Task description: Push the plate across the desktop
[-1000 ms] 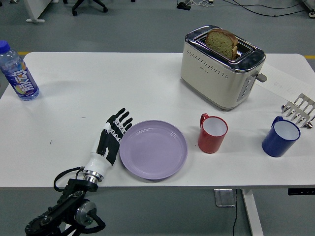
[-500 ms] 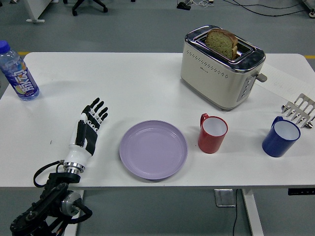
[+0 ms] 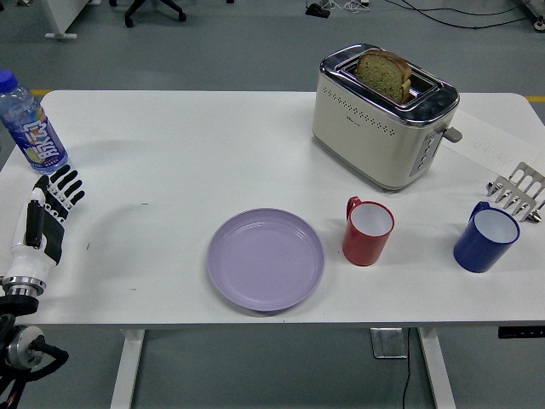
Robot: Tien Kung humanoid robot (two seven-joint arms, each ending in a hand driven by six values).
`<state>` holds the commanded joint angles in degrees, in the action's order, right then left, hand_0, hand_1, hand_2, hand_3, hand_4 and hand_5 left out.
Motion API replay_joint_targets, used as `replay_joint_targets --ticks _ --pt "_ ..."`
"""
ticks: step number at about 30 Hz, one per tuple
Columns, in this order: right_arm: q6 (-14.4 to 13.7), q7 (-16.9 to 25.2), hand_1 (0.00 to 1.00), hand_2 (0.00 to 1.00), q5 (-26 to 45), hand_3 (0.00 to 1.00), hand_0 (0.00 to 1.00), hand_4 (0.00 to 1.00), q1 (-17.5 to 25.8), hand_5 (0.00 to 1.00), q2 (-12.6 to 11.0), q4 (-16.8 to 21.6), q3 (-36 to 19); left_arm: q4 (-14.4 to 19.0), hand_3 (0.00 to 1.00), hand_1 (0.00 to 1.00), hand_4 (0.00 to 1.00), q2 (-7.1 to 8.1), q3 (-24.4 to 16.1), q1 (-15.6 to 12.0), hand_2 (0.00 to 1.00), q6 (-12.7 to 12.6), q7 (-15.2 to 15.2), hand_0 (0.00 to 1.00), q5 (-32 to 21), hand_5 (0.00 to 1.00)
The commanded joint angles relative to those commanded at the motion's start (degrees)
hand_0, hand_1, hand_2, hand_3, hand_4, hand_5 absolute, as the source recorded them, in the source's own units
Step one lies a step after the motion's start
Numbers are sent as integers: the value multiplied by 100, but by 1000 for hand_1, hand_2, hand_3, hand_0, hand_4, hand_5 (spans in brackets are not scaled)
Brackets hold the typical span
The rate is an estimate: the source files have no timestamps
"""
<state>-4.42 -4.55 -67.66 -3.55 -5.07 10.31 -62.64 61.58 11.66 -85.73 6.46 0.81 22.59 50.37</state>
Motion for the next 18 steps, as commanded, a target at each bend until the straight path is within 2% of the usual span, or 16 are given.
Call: replay_joint_targets --ticks 8,18 --pt "-4 -18 545 650 3 615 600 144 17 356 13 0 -14 47 792 834 481 19 -769 -225 835 291 -426 825 143 998" --pt "-5 -31 545 649 -5 614 600 143 62 356 16 0 -23 146 779 835 491 -40 -1169 -383 825 416 -492 825 227 998"
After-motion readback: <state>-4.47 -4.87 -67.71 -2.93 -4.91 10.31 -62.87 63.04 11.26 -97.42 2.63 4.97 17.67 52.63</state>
